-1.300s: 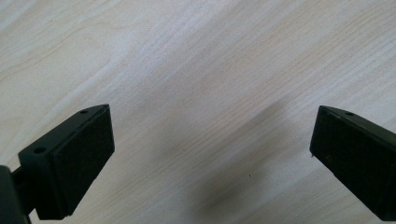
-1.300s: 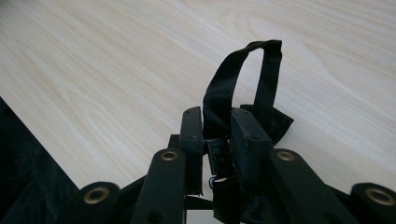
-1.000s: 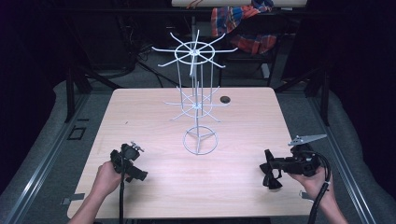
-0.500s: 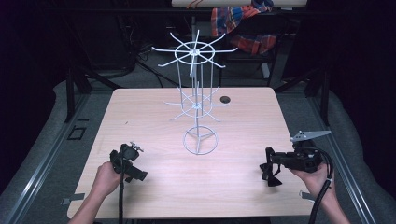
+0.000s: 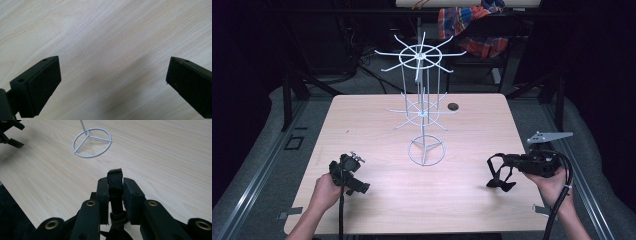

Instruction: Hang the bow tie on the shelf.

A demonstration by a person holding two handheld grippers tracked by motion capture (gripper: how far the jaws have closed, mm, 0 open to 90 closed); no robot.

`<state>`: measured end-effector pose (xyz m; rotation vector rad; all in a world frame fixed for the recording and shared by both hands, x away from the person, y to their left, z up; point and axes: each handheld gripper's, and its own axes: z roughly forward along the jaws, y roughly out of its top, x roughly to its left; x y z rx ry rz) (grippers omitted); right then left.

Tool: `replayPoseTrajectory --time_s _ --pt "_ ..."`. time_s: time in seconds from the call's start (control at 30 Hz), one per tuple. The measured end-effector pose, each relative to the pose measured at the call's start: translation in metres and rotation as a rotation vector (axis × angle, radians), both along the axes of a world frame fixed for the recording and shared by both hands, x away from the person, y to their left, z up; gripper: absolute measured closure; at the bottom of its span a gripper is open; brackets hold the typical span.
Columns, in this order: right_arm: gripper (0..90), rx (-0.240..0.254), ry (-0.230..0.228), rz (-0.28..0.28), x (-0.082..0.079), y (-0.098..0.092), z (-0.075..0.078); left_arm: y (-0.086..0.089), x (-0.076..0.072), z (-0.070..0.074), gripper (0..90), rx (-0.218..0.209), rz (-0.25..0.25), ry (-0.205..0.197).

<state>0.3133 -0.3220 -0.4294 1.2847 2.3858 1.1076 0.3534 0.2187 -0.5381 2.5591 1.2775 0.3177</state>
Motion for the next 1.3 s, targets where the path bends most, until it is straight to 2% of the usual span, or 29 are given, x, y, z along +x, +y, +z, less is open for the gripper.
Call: replayPoseTrajectory --time_s 0.43,0.8,1.3 --pt "75.7 0.015 -0.005 0.022 0.013 0.012 0.012 0.0 0.0 0.0 0.0 0.001 0.002 0.001" --pt "75.8 0.022 -0.003 0.064 0.035 0.034 0.022 0.0 0.0 0.001 0.0 0.001 -0.001 0.0" --pt "75.8 0.03 0.005 0.067 0.05 0.043 0.024 -0.002 0.001 -0.001 0.0 0.003 -0.003 0.006"
